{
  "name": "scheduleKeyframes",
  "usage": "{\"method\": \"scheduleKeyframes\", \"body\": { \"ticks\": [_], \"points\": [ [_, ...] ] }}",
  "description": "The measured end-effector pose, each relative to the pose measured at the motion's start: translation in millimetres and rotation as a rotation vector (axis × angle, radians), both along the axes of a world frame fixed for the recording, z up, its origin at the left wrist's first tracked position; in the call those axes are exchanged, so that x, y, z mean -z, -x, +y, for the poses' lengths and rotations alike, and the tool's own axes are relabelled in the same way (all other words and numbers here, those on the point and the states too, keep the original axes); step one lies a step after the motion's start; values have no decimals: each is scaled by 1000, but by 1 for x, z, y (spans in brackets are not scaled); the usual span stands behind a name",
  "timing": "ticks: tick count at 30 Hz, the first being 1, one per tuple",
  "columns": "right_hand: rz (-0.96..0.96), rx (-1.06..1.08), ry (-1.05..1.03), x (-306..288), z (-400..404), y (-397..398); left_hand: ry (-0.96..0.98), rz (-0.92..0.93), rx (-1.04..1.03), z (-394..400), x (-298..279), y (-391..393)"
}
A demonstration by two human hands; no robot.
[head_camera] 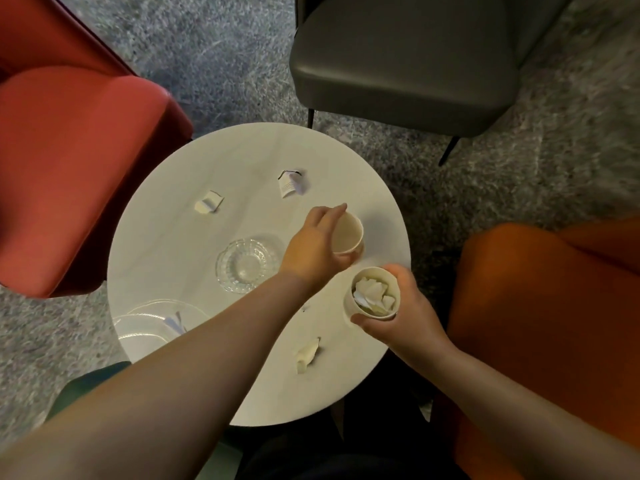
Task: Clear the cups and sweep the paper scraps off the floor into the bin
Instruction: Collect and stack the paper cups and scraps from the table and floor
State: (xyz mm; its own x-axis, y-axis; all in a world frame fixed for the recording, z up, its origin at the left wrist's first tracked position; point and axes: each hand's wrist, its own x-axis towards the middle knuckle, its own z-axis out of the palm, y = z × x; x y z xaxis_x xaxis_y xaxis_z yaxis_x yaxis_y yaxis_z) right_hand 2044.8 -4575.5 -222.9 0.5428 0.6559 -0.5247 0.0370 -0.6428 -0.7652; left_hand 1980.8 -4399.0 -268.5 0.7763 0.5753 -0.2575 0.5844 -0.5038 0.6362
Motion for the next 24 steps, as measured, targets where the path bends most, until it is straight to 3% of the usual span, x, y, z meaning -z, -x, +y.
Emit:
{"method": "scheduleKeyframes", "body": {
  "ticks": [3,12,17,24],
  "points": [
    [0,-5,3,0,-5,-10,-98,101,98,-7,10,-3],
    [-55,-45,-45,-7,-3,-42,-135,176,61,-7,17,13],
    [-109,-62,-99,-21,15,-61,-34,127,-127,-9,15,31],
    [-166,-73,-220,-37,53,-68,-54,272,-383,-11,11,98]
  ]
}}
